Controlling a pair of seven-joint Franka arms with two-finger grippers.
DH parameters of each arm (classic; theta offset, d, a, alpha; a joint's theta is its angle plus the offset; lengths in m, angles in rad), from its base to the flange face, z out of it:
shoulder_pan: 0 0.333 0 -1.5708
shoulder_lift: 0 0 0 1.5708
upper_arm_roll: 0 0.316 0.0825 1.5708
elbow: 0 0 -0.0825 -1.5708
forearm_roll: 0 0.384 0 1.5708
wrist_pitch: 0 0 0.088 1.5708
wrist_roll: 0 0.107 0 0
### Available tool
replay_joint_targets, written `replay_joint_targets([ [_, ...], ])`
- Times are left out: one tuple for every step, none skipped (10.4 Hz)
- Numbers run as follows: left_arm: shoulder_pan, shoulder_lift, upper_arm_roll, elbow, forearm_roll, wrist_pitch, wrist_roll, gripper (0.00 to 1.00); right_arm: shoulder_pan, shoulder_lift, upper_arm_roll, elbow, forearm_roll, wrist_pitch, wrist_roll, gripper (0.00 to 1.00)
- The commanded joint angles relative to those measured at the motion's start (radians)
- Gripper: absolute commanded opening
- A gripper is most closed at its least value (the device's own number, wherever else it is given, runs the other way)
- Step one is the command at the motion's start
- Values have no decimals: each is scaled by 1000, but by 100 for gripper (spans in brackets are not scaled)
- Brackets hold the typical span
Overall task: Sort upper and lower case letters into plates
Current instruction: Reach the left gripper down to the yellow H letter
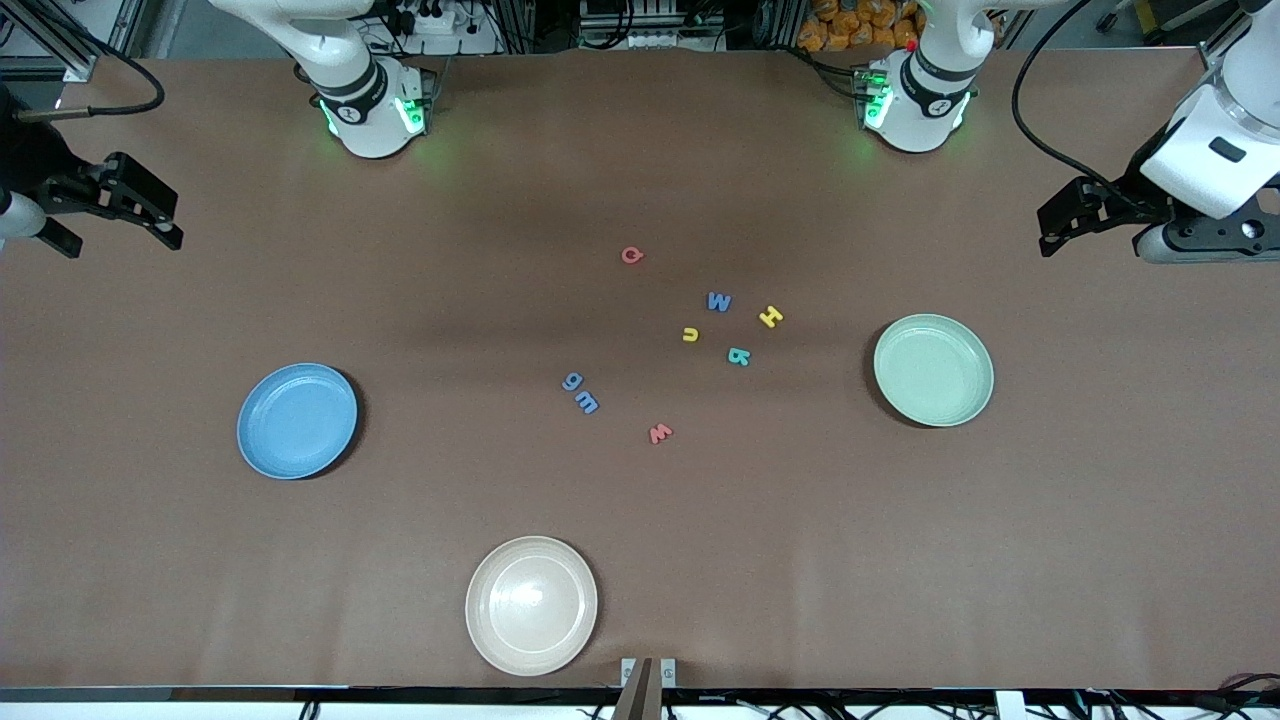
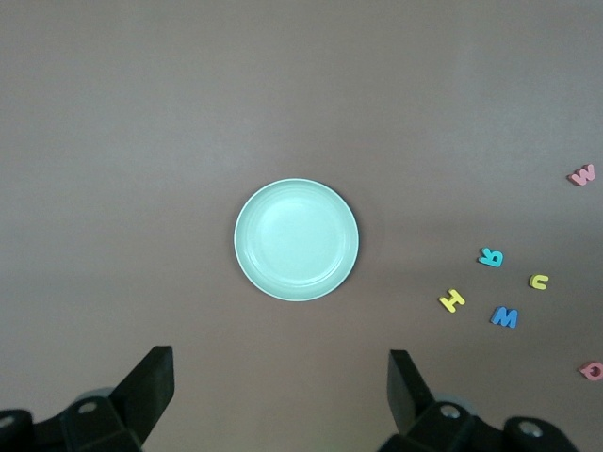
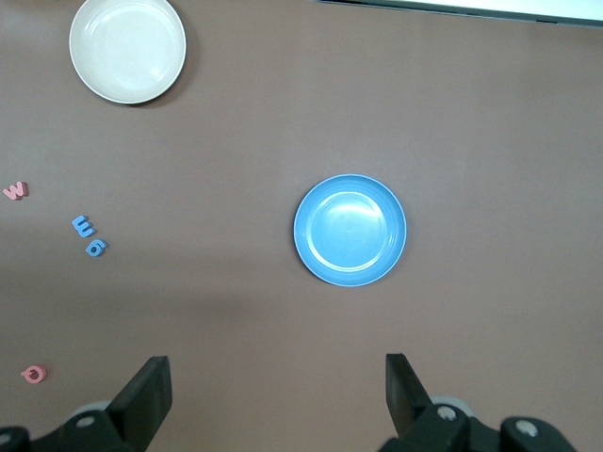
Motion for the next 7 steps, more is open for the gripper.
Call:
replay_joint_targets([
  [-6, 9, 4, 18, 14, -3, -2, 100, 1, -1, 1, 0, -10, -4, -4, 100],
  [-6, 9, 3, 18, 14, -5, -2, 100, 1, -1, 1, -3, -10, -4, -4, 100],
  [-12, 9, 3, 17, 13, -5, -2, 100, 1, -1, 1, -5, -10, -4, -4, 100],
  [-29, 21, -11, 14, 13, -6, -2, 100, 1, -1, 1, -5, -10, -9, -4, 100],
  [-43, 35, -26, 8, 11, -14, -3, 100, 1, -1, 1, -13, -10, -9, -4, 100],
  [-40, 40, -55, -11, 10, -23, -37, 100, 1, 1, 1, -14, -10, -9, -4, 100],
  [-41, 55, -65, -32, -5, -22, -117, 100, 1, 1, 1, -16, -10, -9, -6, 100],
])
